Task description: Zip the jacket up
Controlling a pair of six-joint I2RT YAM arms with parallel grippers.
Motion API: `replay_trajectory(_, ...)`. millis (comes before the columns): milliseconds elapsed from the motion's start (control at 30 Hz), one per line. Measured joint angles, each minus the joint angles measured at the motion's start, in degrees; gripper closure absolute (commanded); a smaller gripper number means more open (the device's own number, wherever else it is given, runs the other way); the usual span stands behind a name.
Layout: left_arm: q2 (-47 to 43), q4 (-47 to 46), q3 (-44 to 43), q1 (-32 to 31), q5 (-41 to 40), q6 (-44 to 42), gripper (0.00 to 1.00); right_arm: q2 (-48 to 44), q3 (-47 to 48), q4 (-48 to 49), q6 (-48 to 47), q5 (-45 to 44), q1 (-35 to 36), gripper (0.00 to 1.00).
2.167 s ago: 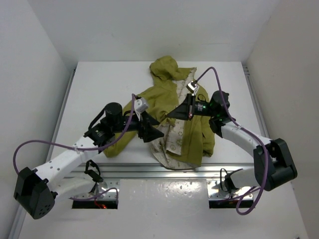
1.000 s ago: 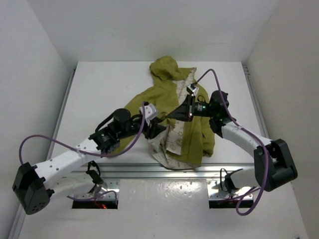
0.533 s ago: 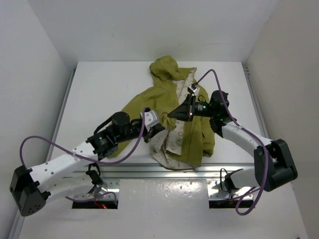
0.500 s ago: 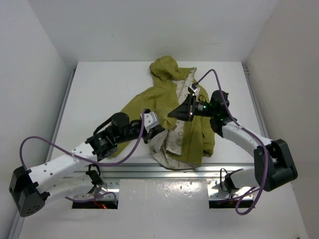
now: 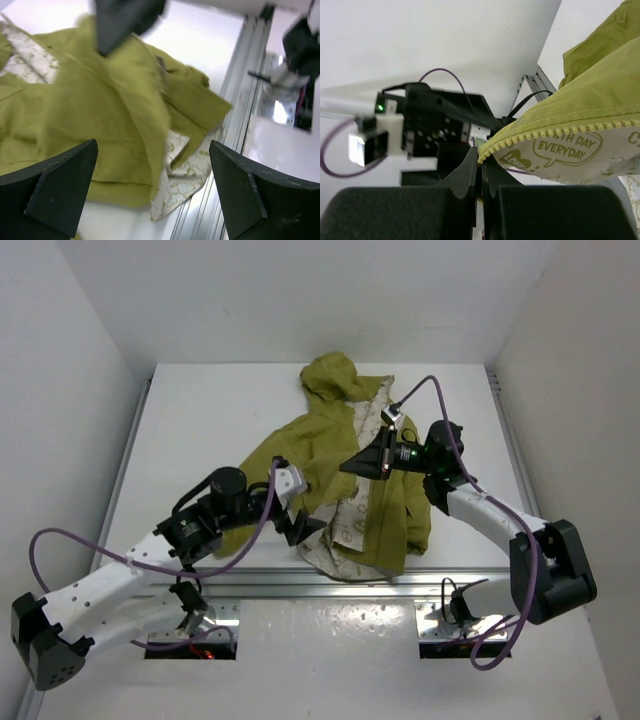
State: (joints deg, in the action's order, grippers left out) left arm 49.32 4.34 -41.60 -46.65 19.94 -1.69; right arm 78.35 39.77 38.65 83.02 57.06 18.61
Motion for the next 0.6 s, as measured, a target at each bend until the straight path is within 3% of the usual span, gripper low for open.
replay_trajectory(200,0.9,1.0,-7.3,7.2,2.4,10.8,0.0,0.0,0.0,2.2,-0.6,0.0,0.4,1.0)
replay_trajectory(333,4.1,-1.5,-8.7,10.8,7.9,18.5,0.07,0.0,0.0,2.7,-1.0,0.1,1.4,1.0)
replay_trajectory(600,10.3,-4.2,-7.7,10.6,14.4,26.4,0.09,0.1,1.6,2.6,-2.0,0.1,1.8,1.0)
